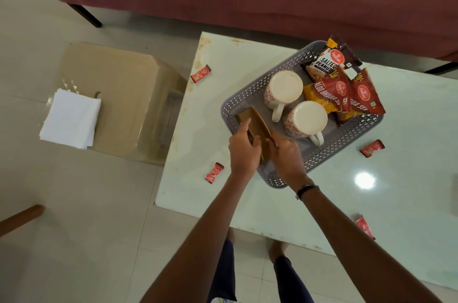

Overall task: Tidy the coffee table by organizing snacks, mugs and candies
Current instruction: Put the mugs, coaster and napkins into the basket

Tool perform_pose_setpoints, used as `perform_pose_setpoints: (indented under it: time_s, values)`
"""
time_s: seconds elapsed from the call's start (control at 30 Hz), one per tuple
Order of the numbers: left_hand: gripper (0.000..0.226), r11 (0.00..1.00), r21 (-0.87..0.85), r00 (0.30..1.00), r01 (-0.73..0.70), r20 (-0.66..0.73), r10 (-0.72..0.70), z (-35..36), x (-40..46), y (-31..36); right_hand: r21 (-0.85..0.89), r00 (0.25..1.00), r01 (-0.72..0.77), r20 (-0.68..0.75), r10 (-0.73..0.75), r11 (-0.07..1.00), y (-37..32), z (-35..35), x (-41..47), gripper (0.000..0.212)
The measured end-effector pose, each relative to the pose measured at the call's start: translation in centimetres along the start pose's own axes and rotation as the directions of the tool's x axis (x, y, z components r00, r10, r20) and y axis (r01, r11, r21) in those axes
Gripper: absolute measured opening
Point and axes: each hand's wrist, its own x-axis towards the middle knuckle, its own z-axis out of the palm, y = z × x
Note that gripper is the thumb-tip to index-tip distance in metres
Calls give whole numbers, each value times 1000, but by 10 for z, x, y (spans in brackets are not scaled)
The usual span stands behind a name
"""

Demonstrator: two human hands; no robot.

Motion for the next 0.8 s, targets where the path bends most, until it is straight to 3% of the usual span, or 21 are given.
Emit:
perform_pose_setpoints:
  time_s: [0.1,0.2,0.3,0.47,0.57,0.8]
  values:
    - [53,998,-38,999,-44,-6,44,-7,-4,-1,-140,996,48,-70,-58,989,-10,-9,-3,42]
    - [40,983,-89,980,-160,-136,147,-24,-13,-1,-221,956,131,-230,-182,966,-32,-19,-3,34]
    - [28,964,-147,945,-222,-275,176,-52,-14,-11,-202,935,197,-256,-246,959,-62,-18,5,25]
    - [30,976,-89,897,-201,-416,147,-119,9,-55,-162,914,343,-171,-368,925,-124,24,32,23]
    - [32,987,48,865,-153,-476,157,-168,31,-92,-117,905,403,-96,-415,908,-166,66,48,23]
    - [56,933,340,874,115,-481,68,-267,76,-168,35,900,429,69,-431,902,-239,146,73,22]
